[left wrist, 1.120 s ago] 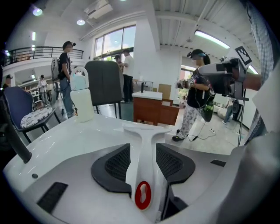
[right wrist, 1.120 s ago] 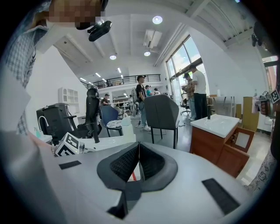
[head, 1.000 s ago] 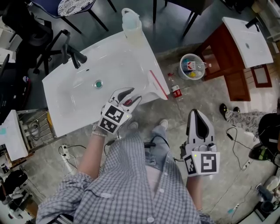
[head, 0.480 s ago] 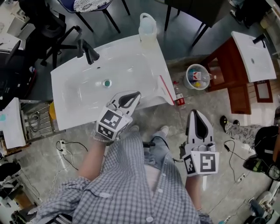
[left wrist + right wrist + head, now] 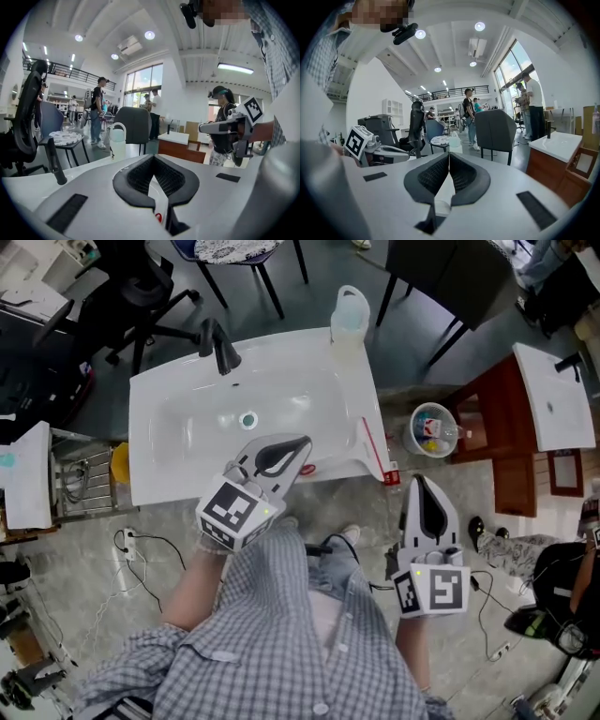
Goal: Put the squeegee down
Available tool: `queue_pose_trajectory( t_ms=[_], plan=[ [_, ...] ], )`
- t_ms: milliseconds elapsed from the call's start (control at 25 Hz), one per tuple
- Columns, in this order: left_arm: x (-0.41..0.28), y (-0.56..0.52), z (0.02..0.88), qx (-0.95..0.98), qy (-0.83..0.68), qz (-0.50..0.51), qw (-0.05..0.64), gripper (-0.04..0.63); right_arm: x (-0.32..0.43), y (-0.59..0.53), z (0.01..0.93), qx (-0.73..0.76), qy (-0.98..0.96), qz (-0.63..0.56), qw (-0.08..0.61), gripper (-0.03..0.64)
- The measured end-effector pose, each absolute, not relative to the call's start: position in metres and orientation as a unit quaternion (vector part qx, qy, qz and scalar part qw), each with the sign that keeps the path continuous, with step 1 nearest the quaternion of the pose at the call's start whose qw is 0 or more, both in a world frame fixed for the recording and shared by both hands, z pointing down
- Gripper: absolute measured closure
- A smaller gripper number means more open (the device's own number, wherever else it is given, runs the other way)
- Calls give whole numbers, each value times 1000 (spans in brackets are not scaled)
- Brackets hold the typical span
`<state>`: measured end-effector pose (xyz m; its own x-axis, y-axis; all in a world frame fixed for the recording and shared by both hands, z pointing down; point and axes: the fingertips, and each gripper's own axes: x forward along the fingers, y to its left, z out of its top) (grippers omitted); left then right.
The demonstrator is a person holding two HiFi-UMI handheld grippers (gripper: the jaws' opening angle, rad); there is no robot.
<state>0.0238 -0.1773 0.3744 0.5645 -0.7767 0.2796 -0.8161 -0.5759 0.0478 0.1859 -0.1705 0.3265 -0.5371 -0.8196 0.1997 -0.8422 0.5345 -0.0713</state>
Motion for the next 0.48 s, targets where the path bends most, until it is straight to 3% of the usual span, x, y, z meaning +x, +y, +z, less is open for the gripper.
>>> queue_pose_trajectory(
  t_ms=[480],
  plan=[
    [6,-166,345,868,-482,102,67,588,147,-186,309,422,-903,52,58,607]
  ],
)
